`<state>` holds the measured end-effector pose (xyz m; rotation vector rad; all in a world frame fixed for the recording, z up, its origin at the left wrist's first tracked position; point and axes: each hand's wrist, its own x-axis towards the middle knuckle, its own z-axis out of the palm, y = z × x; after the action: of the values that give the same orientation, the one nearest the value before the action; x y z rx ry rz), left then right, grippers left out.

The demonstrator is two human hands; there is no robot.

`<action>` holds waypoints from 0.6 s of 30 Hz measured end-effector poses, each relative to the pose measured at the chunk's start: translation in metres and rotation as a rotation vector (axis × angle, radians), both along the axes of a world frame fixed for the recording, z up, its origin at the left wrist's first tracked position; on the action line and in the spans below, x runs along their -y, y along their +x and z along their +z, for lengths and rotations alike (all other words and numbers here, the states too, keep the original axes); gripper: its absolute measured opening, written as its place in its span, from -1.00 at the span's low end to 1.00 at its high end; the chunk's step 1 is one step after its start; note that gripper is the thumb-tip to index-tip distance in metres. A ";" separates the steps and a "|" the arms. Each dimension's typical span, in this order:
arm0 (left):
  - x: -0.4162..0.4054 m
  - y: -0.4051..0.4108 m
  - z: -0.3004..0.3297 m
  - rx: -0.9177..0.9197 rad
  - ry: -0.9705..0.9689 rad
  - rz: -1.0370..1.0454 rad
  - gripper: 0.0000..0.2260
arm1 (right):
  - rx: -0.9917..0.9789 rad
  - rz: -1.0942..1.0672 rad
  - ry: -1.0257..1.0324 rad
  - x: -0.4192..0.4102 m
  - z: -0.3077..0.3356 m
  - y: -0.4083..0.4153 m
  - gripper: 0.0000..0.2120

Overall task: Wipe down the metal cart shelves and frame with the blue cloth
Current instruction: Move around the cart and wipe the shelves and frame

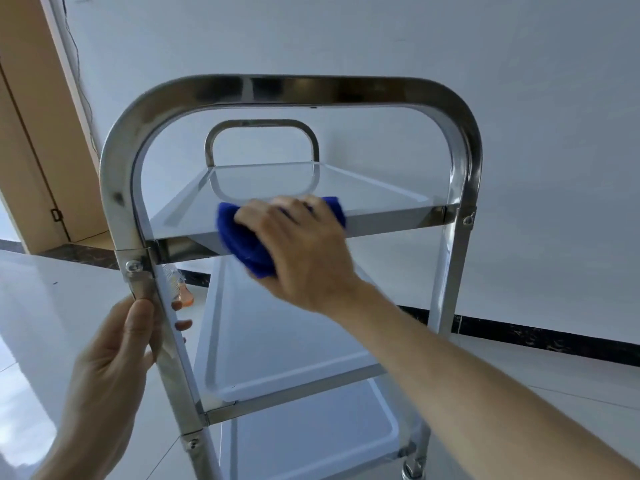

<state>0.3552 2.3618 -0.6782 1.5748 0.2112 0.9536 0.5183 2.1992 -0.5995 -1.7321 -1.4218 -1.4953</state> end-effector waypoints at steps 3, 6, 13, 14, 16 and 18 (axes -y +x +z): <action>-0.001 -0.002 0.000 0.012 0.006 0.017 -0.65 | -0.040 -0.086 0.091 0.043 0.001 0.031 -0.61; 0.005 -0.003 0.002 0.030 0.035 0.028 -0.62 | -0.140 -0.185 0.222 0.085 -0.005 0.057 -0.63; 0.013 -0.005 0.006 0.010 0.082 0.031 -0.74 | -0.125 -0.040 0.154 0.110 -0.035 0.042 -0.74; 0.014 -0.006 0.007 0.011 0.081 0.030 -0.75 | -0.093 -0.066 0.109 0.115 -0.048 0.039 -0.75; 0.015 -0.006 0.008 0.009 0.078 0.026 -0.75 | -0.127 -0.145 -0.019 0.127 -0.086 0.041 -0.75; 0.017 -0.006 0.008 0.006 0.072 0.025 -0.75 | -0.297 -0.199 -0.208 0.139 -0.135 0.046 -0.75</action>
<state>0.3495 2.3450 -0.6697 1.6387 0.1943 0.9947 0.5642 2.0600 -0.7346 -2.1743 -1.3172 -1.1506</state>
